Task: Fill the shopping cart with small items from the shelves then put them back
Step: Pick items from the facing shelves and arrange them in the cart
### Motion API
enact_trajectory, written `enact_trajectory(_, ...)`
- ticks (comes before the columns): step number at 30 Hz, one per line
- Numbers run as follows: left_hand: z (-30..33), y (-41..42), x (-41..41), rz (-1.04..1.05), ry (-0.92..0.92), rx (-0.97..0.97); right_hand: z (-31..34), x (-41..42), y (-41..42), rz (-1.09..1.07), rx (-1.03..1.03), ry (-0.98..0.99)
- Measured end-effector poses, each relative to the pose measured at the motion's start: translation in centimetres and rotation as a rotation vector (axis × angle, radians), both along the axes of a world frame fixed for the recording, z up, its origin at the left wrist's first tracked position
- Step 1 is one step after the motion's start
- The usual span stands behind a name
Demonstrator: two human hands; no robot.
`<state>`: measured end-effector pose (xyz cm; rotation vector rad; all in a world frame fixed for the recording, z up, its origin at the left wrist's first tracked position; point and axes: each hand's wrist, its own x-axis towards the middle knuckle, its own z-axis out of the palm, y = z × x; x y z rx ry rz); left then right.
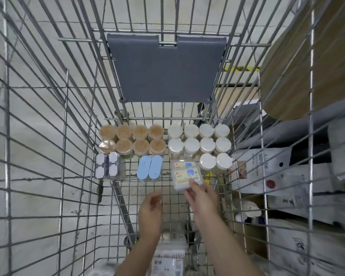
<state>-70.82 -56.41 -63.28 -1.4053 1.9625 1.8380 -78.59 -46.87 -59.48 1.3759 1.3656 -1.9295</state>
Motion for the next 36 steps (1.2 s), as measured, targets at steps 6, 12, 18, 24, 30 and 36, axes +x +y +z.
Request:
enact_trajectory(6, -0.1, -2.7, -0.4, 0.054, 0.011, -0.052, -1.9, -1.7, -1.4, -0.134, 0.023, -0.074)
enact_trajectory(12, -0.1, -4.0, -2.0, -0.031, 0.007, -0.14, -2.7, -2.9, -2.2, -0.085, 0.133, -0.106)
enact_trajectory(18, -0.7, -3.5, -3.4, -0.032, 0.026, -0.18, -3.2, -3.0, -2.4, -0.031, 0.156, -0.108)
enact_trajectory(24, -1.7, -2.8, -4.5, -0.012, 0.02, -0.209, -2.3, -2.5, -1.6, 0.094, 0.134, -0.106)
enact_trajectory(30, -1.0, -2.9, -4.7, -0.057, -0.032, -0.222, -0.2, -0.1, 0.0, 0.29, 0.228, -0.07)
enact_trajectory(36, 3.0, -3.1, -2.1, -0.186, -0.203, -0.198, 4.1, 3.6, 2.3, 0.651, 0.389, 0.124)
